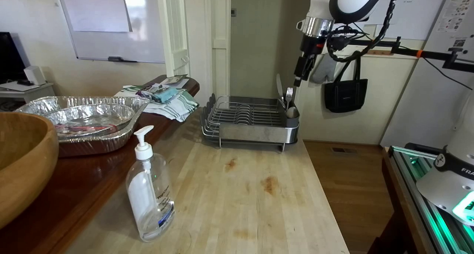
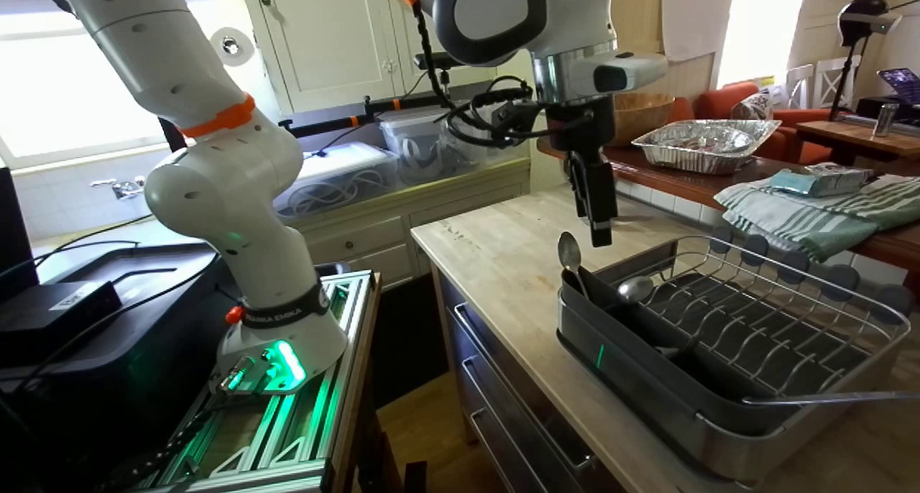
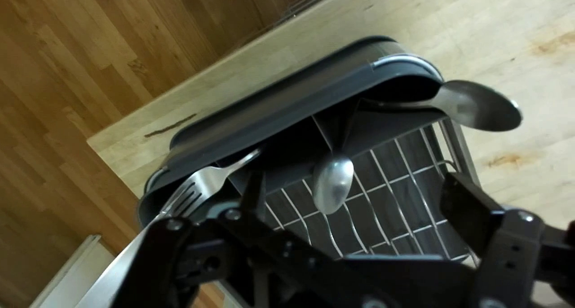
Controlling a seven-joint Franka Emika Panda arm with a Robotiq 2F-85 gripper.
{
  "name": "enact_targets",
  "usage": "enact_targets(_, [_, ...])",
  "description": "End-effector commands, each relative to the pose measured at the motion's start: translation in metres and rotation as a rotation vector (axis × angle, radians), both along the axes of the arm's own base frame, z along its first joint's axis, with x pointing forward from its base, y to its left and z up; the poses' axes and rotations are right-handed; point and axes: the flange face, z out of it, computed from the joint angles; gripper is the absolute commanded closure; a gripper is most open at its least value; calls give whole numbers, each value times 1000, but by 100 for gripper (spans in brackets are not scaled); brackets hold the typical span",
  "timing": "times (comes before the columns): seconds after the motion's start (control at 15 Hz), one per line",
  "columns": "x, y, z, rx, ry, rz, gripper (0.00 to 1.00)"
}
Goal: Put the spoon on the top of the drawer
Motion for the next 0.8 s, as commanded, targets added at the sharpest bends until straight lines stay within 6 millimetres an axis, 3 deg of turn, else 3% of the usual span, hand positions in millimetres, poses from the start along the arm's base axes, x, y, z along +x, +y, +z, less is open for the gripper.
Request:
enact_targets(0.0, [17, -7, -20, 52, -26, -1, 0])
enact_targets(0.4, [29, -16, -44, 118, -1, 3, 0])
enact_targets(0.73, [34, -7, -55, 178, 42, 93, 0])
